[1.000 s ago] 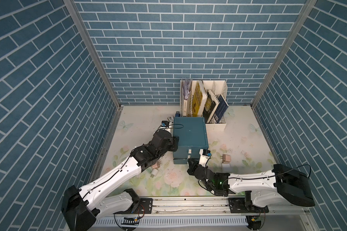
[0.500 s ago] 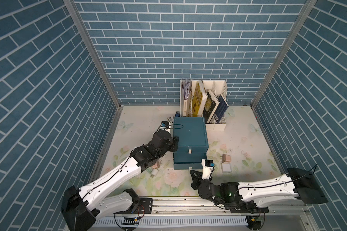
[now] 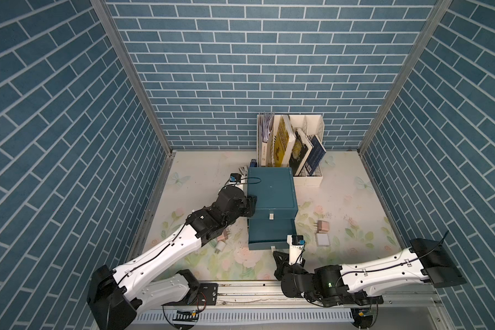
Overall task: Place the plugs into the drawer by color
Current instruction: Open the drawer in the storage box, then adjust the storage box at the center of the board.
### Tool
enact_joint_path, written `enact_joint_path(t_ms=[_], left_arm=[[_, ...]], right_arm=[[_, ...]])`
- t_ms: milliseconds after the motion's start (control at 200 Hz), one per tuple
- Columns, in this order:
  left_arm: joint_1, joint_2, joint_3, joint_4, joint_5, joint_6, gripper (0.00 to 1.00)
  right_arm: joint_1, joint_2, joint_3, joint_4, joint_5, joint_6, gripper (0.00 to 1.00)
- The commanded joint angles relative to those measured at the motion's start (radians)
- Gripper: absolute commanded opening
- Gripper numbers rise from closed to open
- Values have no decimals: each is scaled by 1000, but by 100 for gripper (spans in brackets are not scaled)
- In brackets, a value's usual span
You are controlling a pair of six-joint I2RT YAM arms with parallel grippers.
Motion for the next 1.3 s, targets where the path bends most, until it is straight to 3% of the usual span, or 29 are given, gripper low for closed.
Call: enact_joint_path(t_ms=[0, 60, 105, 150, 225, 375, 455, 620, 690, 735, 895, 1090, 1295], left_arm=[[1, 5, -7, -36, 4, 0, 55], [1, 1, -5, -36, 4, 0, 57], [1, 0, -1, -37, 3, 0, 59], [1, 1, 7, -44, 1, 0, 60], [1, 1, 32, -58, 9, -2, 61], [1, -7, 71, -69, 13, -1, 62], [1, -17, 85, -78, 11, -3, 63], [1, -44, 85, -76, 27, -12, 64], [1, -50, 86, -90, 27, -12, 64], [1, -56, 78, -94, 27, -12, 64], [1, -69, 50, -101, 20, -16, 64], [1, -68, 21, -76, 31, -17, 65], [1, -40, 31, -46, 45, -14, 64]], right_arm=[[8, 8, 41, -122, 33, 61, 15], [9, 7, 67, -179, 38, 58, 51], [11, 8, 102, -243, 48, 39, 70], [10, 14, 158, -345, 64, 31, 79], [8, 22, 280, -550, 89, 32, 83], [-65, 36, 527, -898, 90, 46, 83], [-175, 24, 586, -974, 33, -10, 83], [-554, -37, 514, -855, -183, -291, 83], [-709, -51, 471, -806, -270, -369, 75], [-787, -60, 447, -776, -308, -404, 69], [-1001, -87, 352, -697, -401, -480, 62], [-1015, -180, 272, -585, -461, -546, 74], [-1016, -213, 199, -383, -605, -634, 67]])
